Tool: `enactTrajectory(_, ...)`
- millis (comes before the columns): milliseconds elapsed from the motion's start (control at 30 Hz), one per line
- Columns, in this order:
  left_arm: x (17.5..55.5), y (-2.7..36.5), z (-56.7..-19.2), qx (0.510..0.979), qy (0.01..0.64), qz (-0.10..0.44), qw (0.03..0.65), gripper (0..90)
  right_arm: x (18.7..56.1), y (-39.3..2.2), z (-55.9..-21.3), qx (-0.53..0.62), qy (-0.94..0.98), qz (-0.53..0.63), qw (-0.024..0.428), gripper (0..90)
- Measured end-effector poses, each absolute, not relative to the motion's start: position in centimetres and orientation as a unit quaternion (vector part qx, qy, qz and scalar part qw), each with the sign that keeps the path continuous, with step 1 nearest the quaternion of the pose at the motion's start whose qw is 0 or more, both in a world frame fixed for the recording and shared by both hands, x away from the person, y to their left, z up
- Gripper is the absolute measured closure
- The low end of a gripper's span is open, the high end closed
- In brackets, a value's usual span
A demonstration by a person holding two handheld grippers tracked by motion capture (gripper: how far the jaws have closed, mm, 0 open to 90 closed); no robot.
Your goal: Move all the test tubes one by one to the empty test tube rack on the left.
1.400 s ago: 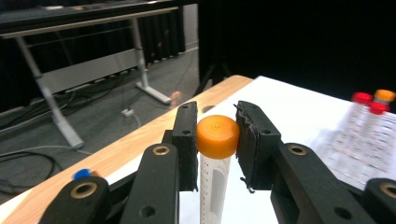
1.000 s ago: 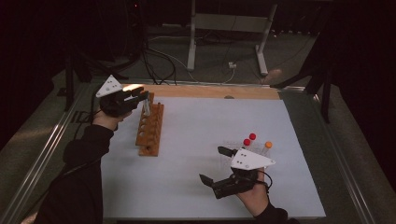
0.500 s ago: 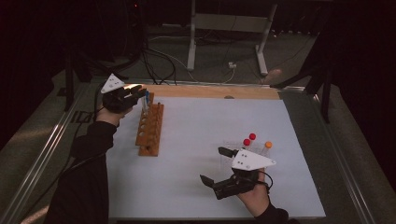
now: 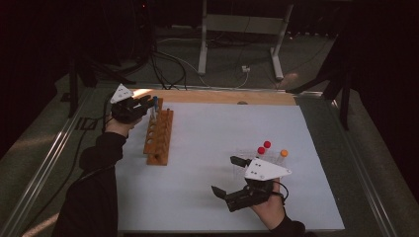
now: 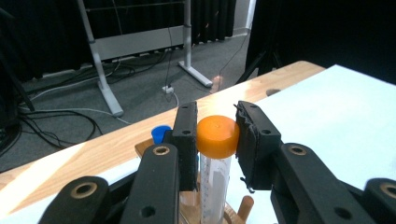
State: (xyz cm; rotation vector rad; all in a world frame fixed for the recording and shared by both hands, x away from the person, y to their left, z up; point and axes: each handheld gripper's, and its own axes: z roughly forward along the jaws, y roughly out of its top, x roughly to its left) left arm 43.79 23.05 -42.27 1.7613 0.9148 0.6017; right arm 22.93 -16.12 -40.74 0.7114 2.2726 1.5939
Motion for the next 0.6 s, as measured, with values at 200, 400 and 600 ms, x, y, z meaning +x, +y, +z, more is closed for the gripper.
enactTrajectory(200,43.9,22.9,-43.7,0.732,0.389,0.241,0.505,71.7,22.9,-16.1,-40.8,0.245,0.786,0.551,0.134,0.0)
enactTrajectory(400,43.9,22.9,-44.9,0.731,0.394,0.238,0.503,71.7,22.8,-16.1,-40.7,0.244,0.786,0.552,0.134,0.0)
enactTrajectory(600,43.9,23.0,-45.3,0.723,0.398,0.236,0.512,71.6,22.8,-16.1,-40.8,0.244,0.787,0.551,0.133,0.0)
